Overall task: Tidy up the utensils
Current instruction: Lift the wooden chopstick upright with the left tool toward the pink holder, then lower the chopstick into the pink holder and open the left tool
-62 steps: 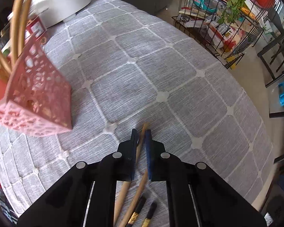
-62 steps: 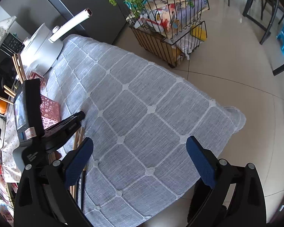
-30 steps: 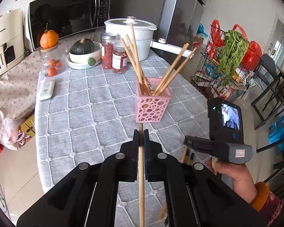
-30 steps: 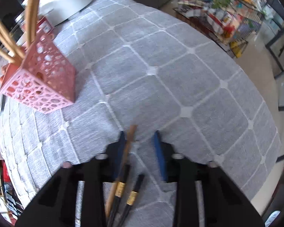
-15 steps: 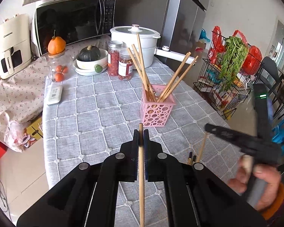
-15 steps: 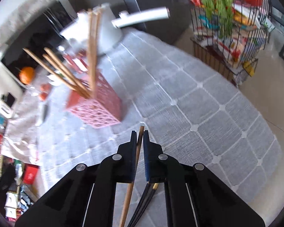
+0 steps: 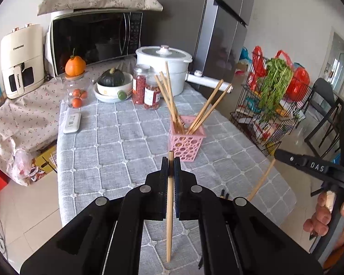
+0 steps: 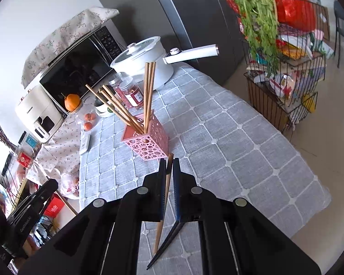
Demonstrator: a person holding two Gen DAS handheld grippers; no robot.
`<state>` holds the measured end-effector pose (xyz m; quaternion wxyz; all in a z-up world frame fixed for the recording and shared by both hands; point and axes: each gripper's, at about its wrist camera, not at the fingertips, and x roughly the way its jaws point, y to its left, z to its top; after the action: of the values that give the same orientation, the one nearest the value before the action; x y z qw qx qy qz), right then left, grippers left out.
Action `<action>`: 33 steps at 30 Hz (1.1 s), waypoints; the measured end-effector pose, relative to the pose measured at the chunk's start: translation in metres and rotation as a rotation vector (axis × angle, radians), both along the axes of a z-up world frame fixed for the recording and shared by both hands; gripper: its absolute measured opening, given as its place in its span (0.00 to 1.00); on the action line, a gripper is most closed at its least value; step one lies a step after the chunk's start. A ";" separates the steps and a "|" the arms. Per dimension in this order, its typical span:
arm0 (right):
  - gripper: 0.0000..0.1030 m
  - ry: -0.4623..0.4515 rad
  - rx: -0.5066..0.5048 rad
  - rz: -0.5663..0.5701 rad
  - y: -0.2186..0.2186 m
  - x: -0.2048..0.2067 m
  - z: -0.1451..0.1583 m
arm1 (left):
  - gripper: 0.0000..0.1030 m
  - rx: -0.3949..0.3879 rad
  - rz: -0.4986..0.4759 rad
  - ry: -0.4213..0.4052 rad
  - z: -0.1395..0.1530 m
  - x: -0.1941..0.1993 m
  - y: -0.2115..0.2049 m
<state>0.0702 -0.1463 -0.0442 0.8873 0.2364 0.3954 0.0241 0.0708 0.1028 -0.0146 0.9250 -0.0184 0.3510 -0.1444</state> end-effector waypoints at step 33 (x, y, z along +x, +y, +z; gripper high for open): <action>0.05 -0.232 0.076 -0.066 -0.051 0.022 0.127 | 0.04 -0.100 0.090 -0.208 0.117 0.116 -0.046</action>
<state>0.0917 -0.1972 0.0830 0.9178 0.2783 0.2808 0.0368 0.1870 0.0564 0.1020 0.9599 -0.0650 0.2441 -0.1212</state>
